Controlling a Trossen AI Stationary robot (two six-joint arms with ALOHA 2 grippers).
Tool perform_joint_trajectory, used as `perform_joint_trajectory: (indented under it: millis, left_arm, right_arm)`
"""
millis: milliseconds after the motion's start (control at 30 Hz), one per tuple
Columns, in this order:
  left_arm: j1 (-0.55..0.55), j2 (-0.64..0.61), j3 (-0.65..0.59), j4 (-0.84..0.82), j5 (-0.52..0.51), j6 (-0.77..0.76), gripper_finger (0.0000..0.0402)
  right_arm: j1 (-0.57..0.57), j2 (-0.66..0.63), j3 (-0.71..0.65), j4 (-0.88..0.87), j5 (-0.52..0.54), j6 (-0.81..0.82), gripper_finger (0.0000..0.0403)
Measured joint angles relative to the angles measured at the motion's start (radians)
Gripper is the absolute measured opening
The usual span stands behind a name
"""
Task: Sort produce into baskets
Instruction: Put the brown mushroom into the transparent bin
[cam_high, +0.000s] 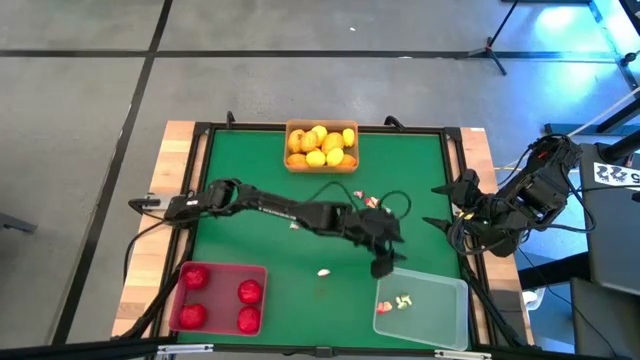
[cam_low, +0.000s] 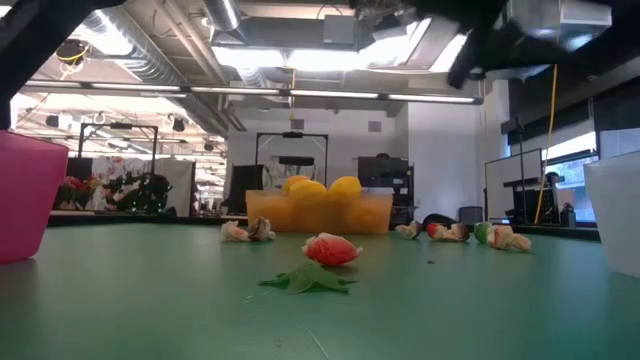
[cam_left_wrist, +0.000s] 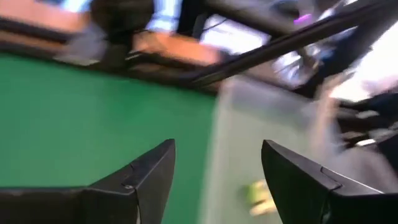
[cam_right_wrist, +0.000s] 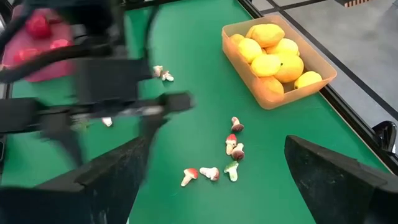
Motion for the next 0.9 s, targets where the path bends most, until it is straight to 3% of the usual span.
perform_joint_trajectory:
  millis: [433,767,900]
  left_arm:
    - [0.206,-0.015,-0.023,-0.199,-0.023,0.135,0.0210]
    - [0.321,0.009,-0.025,-0.214,-0.017,0.239,0.0194]
    - [0.332,0.018,-0.102,-0.120,-0.013,0.233,0.0187]
  right_arm:
    - [0.000,0.000,0.000,-0.010,0.002,-0.023,0.0374]
    - [0.000,0.000,0.000,-0.021,0.008,-0.049,0.0374]
    - [0.000,0.000,0.000,-0.039,0.008,-0.049,0.0374]
